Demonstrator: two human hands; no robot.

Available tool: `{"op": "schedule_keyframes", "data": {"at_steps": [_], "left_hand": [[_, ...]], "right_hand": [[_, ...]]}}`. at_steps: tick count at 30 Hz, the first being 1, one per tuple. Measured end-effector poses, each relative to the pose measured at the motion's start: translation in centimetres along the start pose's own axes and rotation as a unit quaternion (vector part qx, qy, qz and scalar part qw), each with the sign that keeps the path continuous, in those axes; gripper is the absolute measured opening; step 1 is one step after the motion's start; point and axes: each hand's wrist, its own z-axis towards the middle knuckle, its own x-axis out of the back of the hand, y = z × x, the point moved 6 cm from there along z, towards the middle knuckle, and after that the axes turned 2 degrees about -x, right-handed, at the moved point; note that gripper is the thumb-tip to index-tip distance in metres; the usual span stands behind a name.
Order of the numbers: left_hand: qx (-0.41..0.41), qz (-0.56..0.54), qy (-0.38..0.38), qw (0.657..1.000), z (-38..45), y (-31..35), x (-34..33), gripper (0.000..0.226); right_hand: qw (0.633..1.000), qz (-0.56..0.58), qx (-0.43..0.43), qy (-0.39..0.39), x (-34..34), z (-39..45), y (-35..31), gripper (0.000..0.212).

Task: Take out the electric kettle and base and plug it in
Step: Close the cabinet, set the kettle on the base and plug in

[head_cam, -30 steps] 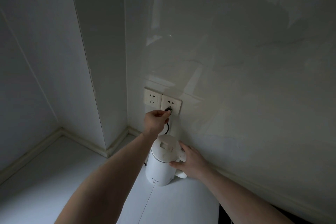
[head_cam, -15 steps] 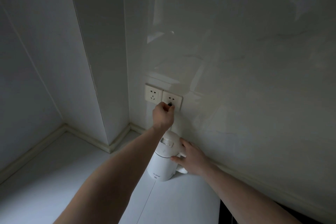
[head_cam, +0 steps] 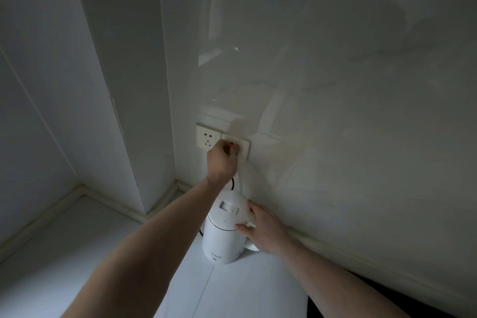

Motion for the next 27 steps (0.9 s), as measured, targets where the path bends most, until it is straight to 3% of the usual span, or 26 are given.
{"op": "schedule_keyframes", "data": {"at_steps": [7,11,15,19,25,27], "left_hand": [[0.024,-0.069,0.033,0.997,-0.6,-0.6,-0.4,0.01],[0.031,-0.044,-0.028,0.998,-0.2,-0.5,0.1,0.012],[0.01,-0.004,-0.042,0.999,-2.2,-0.9,3.3,0.017],[0.027,0.069,-0.08,0.994,-7.4,-5.3,6.2,0.015],[0.085,0.122,-0.125,0.981,-11.4,-11.4,8.8,0.044],[0.078,0.122,-0.124,0.982,-11.7,-11.6,9.0,0.044]], "right_hand": [[1.0,0.01,-0.009,-0.003,-0.1,-0.2,0.1,0.072],[0.999,0.016,-0.042,-0.009,-0.4,-0.6,0.4,0.078],[0.996,0.059,-0.073,0.007,-0.8,-1.0,0.5,0.057],[0.994,0.079,-0.079,0.02,-1.5,-0.7,0.8,0.051],[0.99,0.121,-0.075,0.018,-2.2,0.2,-0.1,0.043],[0.99,0.123,-0.067,0.015,-2.4,0.4,-0.9,0.037]]}}
